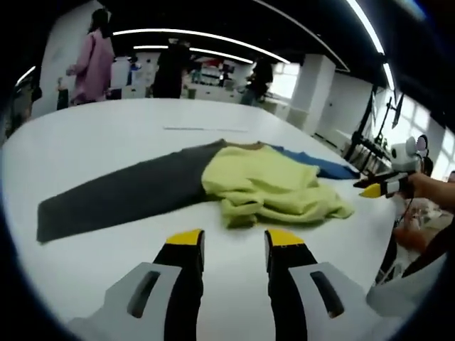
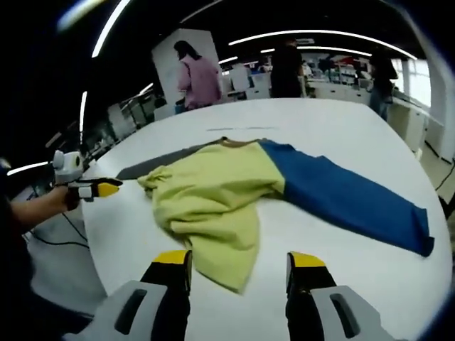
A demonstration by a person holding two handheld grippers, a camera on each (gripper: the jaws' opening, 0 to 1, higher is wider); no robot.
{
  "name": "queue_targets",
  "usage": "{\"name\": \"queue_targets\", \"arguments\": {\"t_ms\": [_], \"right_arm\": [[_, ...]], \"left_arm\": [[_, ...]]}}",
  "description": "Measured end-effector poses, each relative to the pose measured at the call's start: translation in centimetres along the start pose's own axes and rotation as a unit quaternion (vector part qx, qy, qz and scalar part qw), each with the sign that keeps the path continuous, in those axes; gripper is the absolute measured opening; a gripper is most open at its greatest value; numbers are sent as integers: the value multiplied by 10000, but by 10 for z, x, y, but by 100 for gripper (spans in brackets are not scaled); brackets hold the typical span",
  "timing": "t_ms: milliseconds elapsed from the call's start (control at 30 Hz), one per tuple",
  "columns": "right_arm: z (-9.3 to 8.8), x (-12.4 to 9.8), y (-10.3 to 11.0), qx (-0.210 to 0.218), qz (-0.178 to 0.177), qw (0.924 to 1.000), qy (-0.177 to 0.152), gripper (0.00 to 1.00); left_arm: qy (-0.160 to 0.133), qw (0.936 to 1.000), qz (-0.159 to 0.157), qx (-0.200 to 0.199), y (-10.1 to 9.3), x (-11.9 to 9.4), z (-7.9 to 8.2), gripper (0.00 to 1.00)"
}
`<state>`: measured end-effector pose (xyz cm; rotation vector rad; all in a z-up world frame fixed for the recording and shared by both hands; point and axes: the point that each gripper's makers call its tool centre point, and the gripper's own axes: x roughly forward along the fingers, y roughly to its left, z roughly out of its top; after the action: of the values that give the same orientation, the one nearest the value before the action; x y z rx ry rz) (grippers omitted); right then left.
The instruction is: Fold the garment on the visible template until the final outline fits inside the template.
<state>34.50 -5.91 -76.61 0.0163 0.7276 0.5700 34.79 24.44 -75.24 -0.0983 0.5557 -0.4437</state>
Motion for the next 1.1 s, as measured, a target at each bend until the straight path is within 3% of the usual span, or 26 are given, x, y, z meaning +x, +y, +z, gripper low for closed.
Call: {"name": "queue_targets", "arguments": {"t_ms": [300, 567, 867, 1100], "right_arm": [[-17, 9, -1, -134, -426, 9989, 149, 32], [-25, 13, 5, -335, -598, 9974, 199, 26], [-30, 16, 8, -146, -791, 9965, 206, 19], [-34, 17, 5, -68, -981, 9949, 229, 18]], "left_arm": [[150, 9998, 118, 49, -18, 26, -14, 19], [138, 9997, 188, -66, -22, 43, -17, 14], [184, 9995, 256, -65, -24, 61, -18, 10], [169, 9985, 509, -126, -18, 70, -18, 6]]}}
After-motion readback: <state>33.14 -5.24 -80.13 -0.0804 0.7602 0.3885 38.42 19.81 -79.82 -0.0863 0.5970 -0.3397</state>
